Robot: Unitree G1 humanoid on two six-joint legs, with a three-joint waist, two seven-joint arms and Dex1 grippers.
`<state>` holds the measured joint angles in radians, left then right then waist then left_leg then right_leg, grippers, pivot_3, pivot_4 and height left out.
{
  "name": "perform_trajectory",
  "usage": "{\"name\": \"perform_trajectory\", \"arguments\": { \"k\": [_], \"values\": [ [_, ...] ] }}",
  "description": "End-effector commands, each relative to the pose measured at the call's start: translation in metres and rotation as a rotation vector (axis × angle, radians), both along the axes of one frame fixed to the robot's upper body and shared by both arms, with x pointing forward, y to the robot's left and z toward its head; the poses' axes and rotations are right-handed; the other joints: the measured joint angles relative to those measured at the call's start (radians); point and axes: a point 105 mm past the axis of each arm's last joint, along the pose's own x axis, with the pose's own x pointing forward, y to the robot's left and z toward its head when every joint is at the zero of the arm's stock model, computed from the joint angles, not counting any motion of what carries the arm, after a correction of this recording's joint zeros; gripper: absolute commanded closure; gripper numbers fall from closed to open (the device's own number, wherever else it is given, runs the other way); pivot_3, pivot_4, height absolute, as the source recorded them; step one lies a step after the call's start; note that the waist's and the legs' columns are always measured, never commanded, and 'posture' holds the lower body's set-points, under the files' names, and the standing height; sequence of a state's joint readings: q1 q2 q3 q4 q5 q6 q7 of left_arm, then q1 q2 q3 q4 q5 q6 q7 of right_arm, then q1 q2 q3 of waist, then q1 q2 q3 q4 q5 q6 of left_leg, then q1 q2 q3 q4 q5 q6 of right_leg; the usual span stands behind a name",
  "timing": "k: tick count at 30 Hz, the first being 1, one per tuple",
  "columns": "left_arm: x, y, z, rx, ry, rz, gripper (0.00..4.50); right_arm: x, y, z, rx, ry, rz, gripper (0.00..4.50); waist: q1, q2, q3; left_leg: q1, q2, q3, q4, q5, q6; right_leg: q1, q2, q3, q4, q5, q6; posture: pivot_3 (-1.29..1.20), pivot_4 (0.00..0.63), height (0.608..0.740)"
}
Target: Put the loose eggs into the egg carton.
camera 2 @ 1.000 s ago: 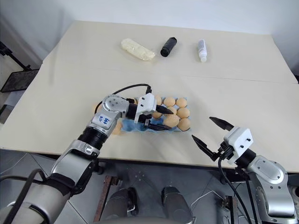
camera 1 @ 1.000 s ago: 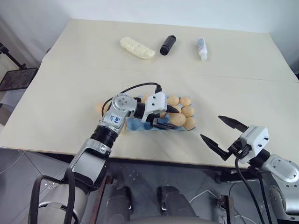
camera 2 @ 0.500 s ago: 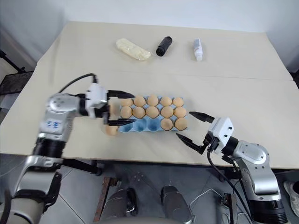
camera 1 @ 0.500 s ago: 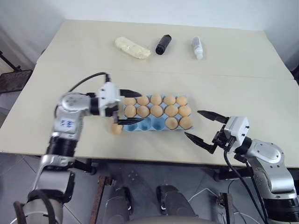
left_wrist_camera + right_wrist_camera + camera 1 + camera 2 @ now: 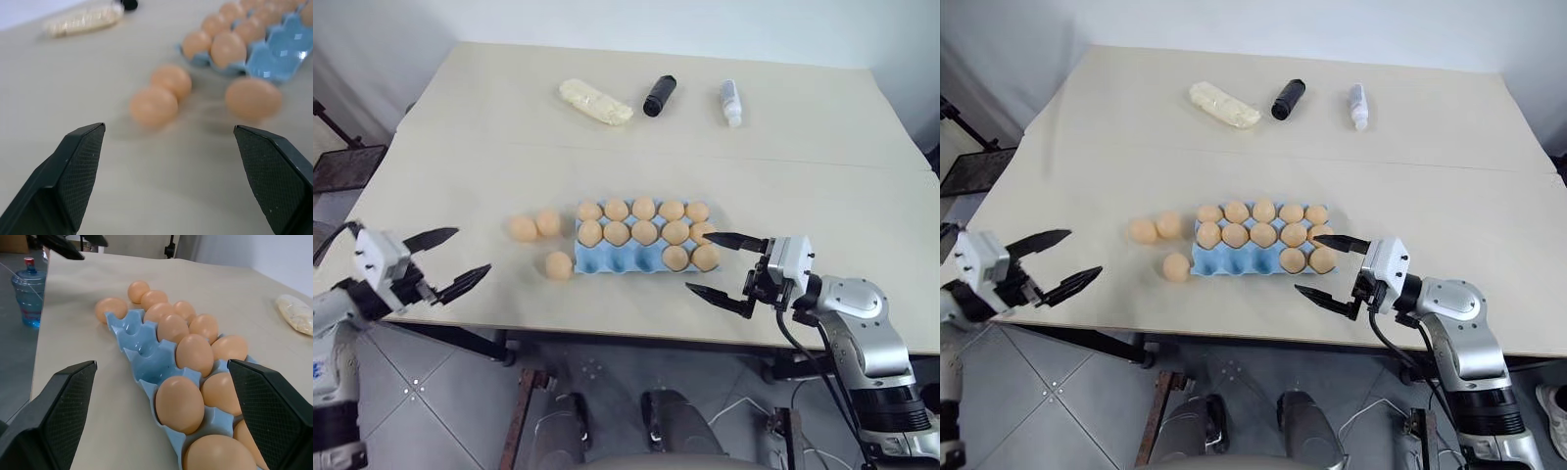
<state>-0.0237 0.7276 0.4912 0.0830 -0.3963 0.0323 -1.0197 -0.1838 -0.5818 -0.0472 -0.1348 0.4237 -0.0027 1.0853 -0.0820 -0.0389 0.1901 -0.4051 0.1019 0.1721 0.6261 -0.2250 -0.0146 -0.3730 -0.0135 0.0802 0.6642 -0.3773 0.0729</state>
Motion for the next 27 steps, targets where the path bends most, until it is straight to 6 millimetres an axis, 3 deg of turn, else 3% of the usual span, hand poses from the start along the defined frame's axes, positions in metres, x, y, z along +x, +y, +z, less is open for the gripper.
{"name": "perform_trajectory", "arguments": {
  "k": [1, 8, 13, 21, 25, 27],
  "values": [
    [-0.004, -0.011, 0.014, 0.014, -0.064, -0.044, 0.01, -0.001, -0.004, 0.009, -0.003, -0.037, 0.011, 0.00, 0.001, 0.000, 0.000, 0.000, 0.000, 0.000, 0.000, 0.000, 0.000, 0.000, 0.000, 0.000, 0.000, 0.000, 0.000, 0.00, 0.150, 0.740],
    [0.011, -0.063, 0.007, 0.019, -0.023, -0.224, 0.01, 0.001, -0.007, 0.010, -0.003, -0.045, -0.016, 0.00, 0.001, 0.000, 0.000, 0.000, -0.001, 0.000, -0.004, 0.000, 0.000, 0.000, -0.001, 0.000, -0.003, 0.000, -0.001, 0.00, 0.150, 0.740],
    [0.032, -0.101, -0.011, 0.014, 0.044, -0.326, 0.01, -0.001, -0.006, 0.009, 0.010, -0.049, -0.037, 0.00, 0.001, 0.000, 0.000, 0.000, 0.000, 0.001, -0.004, 0.003, 0.003, -0.001, 0.002, 0.002, -0.004, 0.000, -0.001, 0.00, 0.150, 0.740],
    [0.044, -0.121, -0.033, 0.042, 0.091, -0.382, 0.01, -0.004, -0.007, 0.009, 0.021, -0.056, -0.073, 0.00, -0.002, 0.000, 0.000, 0.000, 0.001, 0.002, -0.003, 0.006, -0.003, -0.002, 0.004, 0.004, -0.003, 0.000, -0.001, 0.00, 0.150, 0.740],
    [0.049, -0.123, -0.034, 0.056, 0.081, -0.384, 0.01, -0.004, -0.008, 0.010, 0.029, -0.063, -0.090, 0.00, -0.001, 0.000, 0.000, 0.000, 0.001, 0.002, -0.001, 0.005, -0.002, -0.001, 0.003, 0.004, -0.002, 0.000, 0.000, 0.00, 0.150, 0.740],
    [0.049, -0.120, -0.033, 0.058, 0.073, -0.383, 0.43, -0.004, -0.008, 0.010, 0.030, -0.063, -0.094, 0.00, -0.002, 0.000, 0.000, 0.000, 0.001, 0.002, 0.000, 0.005, -0.002, -0.001, 0.003, 0.004, -0.002, 0.000, 0.000, 0.00, 0.150, 0.740]
  ]
}}
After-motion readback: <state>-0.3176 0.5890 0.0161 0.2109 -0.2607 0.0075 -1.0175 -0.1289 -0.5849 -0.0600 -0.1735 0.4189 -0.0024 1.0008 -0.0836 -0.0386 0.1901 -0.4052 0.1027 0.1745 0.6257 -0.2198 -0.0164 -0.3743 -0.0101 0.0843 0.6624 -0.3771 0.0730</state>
